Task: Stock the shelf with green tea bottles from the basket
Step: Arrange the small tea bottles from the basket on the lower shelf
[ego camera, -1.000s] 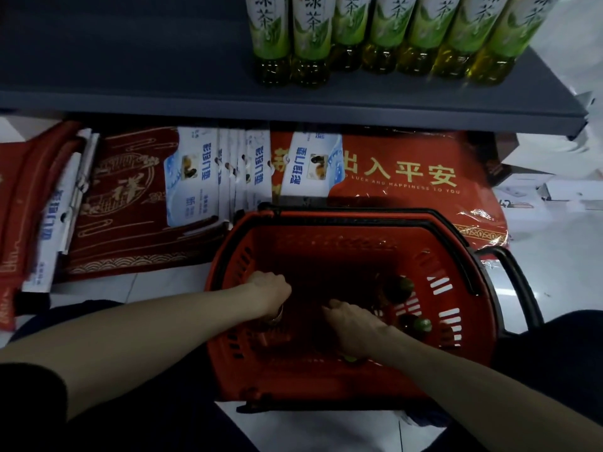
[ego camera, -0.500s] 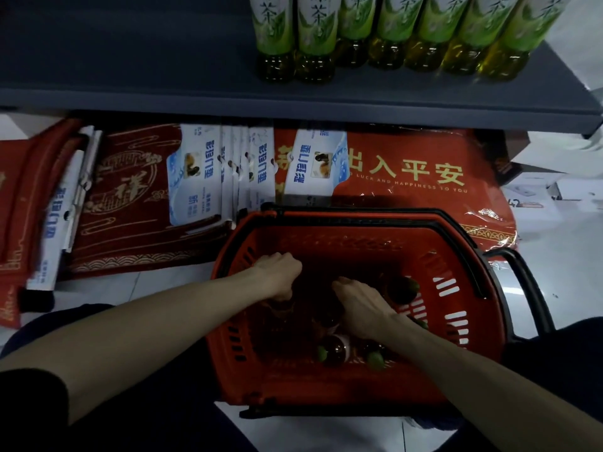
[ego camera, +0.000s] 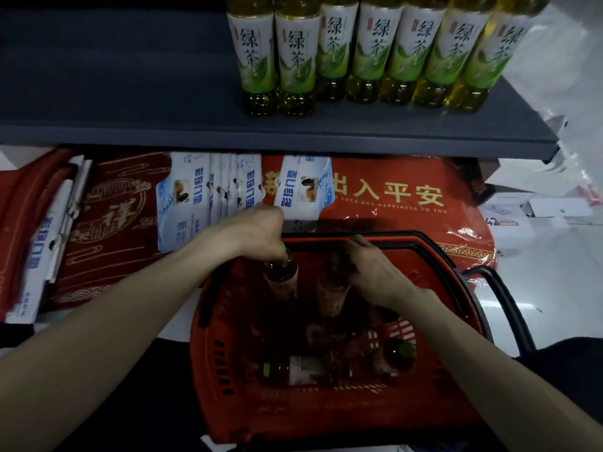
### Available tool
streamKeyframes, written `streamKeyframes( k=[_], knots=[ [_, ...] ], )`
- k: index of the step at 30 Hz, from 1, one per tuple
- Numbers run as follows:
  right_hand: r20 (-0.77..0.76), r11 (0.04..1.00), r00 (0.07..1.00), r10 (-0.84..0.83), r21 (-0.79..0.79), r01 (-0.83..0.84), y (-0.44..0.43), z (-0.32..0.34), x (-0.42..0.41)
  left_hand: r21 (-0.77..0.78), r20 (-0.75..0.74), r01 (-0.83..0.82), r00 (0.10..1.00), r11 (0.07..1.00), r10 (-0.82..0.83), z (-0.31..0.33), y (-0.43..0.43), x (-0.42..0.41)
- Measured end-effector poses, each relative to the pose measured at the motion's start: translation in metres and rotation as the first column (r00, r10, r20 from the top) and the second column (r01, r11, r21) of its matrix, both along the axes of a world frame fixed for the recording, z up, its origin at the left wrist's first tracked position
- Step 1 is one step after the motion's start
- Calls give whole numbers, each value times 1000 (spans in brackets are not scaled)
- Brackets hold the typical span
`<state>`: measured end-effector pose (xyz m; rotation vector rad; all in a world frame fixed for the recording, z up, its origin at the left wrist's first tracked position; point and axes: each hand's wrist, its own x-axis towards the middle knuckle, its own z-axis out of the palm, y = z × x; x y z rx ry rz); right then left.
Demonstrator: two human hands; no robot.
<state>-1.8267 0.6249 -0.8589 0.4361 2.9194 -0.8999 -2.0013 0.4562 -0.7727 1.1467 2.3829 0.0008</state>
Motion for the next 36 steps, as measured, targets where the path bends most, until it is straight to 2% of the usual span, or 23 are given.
streamKeyframes(
  k=[5,9,13,16,23,29,36],
  knots=[
    [-75,970,984,-162,-193,145,11,35,-6,109,-34,3,999,994,0,35,4,-8],
    [-135,911,966,-222,-381,156,19,63,-14,176,-48,10,999,984,-2,58,8,-10],
    [-216,873,938,-271,-465,146,26,91,-20,209,-133,85,989,974,-58,81,12,-7],
    [-287,876,912,-294,-462,137,31,109,-22,250,-218,143,972,958,-88,95,12,-6],
    [-397,905,868,-298,-407,125,56,159,-27,489,-184,205,974,848,-129,128,23,-6],
    [-511,958,824,-244,-259,123,75,225,-40,614,-254,247,961,750,-108,173,41,-12],
    [-570,964,781,-253,-76,256,88,283,-60,678,-296,205,955,707,7,223,73,-27]
  ],
)
